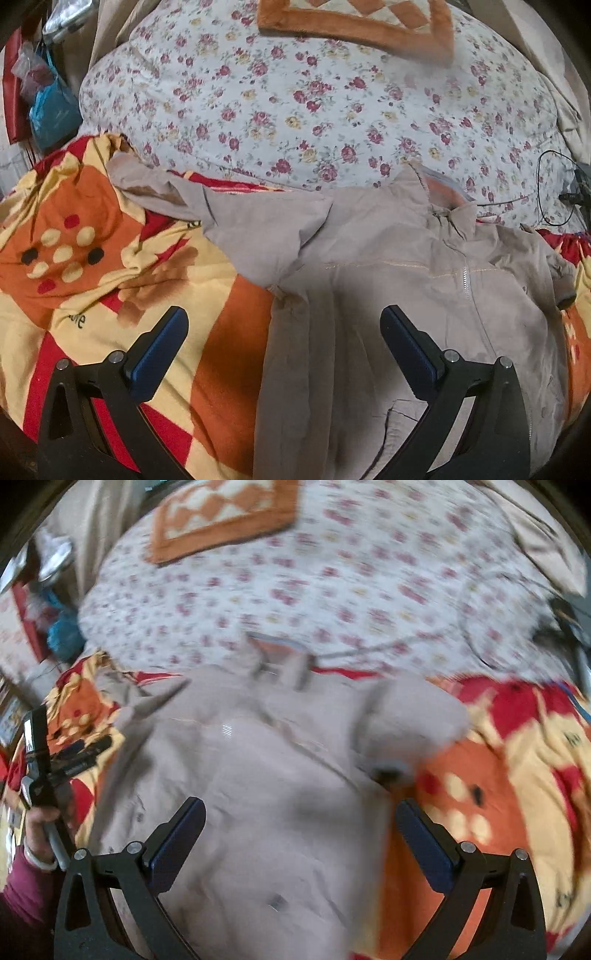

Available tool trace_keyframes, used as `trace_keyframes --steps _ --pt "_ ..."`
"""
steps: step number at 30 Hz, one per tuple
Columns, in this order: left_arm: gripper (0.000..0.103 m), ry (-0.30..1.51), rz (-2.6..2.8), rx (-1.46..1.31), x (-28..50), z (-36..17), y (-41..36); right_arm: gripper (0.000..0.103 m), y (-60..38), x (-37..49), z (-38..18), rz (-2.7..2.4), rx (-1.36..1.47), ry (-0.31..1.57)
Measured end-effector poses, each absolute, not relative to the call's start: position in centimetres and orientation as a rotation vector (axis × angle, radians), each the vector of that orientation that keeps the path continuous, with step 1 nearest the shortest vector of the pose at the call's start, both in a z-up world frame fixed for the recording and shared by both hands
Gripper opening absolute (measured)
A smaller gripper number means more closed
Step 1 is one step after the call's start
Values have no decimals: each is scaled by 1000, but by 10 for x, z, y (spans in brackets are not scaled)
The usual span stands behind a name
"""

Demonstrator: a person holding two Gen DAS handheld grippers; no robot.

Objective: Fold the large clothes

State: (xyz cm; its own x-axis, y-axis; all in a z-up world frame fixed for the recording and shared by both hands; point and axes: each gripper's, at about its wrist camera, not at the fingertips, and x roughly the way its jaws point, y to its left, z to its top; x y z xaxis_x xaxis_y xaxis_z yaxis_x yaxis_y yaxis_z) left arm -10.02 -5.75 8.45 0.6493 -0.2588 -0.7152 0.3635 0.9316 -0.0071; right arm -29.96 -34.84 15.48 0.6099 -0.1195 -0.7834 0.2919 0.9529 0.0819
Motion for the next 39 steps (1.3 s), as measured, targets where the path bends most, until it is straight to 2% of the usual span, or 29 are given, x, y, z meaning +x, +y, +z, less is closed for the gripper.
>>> trace_keyframes --steps 10,20,39 --pt "103 827 -340 148 -92 82 -67 103 -320 -232 115 -212 248 814" --pt "103 816 -304 166 -83 71 -94 103 -335 -226 86 -234 285 810" --pt "103 823 -294 164 -81 66 -97 103 -319 -224 77 -245 198 798"
